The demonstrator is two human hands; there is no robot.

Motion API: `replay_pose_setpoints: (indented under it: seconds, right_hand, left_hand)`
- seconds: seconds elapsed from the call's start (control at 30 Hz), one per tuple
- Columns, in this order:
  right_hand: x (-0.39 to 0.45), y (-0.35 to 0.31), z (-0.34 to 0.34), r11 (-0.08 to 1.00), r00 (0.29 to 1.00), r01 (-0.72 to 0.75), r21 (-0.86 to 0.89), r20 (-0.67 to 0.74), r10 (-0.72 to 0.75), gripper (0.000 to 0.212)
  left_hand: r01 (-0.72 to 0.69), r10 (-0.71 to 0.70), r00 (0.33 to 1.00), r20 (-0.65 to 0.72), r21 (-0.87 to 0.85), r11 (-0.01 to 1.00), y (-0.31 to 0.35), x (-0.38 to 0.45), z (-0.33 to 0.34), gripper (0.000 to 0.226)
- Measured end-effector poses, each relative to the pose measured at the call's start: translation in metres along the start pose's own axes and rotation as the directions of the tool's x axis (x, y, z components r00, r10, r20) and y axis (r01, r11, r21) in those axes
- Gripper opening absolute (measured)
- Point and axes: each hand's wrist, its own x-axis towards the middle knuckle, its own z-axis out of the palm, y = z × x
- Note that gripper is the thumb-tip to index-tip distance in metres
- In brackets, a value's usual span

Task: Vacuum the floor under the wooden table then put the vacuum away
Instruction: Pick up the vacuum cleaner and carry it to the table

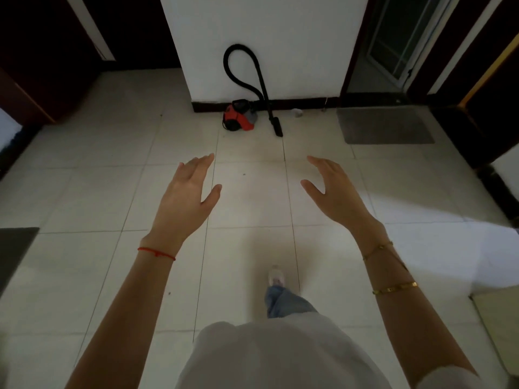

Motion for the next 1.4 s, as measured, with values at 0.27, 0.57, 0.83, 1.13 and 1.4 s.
replay_pose_setpoints:
  seconds: [0.27,0.57,0.83,1.13,1.4]
  right_hand:
    - [0.205,0.038,-0.024,0.998,0.999,0.044,0.042,0.021,-0.045,0.055]
    - [0.385,0.069,0.003,0.999,0.998,0.044,0.016,0.053,-0.045,0.053]
    - [0.577,0.096,0.056,0.999,0.997,0.018,0.037,0.076,-0.021,0.055]
    - [0.781,0.1,0.072,0.998,0.999,-0.026,0.056,0.044,0.023,0.052]
    - [0.887,0.119,0.088,0.994,0.997,-0.048,0.099,0.066,0.042,0.053]
  left_hand:
    - [0.018,-0.018,0.999,-0.029,0.021,1.0,-0.005,0.187,0.015,0.056]
    - [0.089,-0.088,0.996,-0.004,0.018,0.996,-0.054,0.345,0.051,0.055]
    - [0.11,-0.111,0.993,0.033,0.014,0.994,-0.128,0.528,0.092,0.055]
    - [0.024,-0.028,0.998,0.047,0.08,0.997,-0.192,0.742,0.096,0.051]
    - [0.038,-0.04,0.994,0.104,0.021,0.999,-0.213,0.855,0.116,0.055]
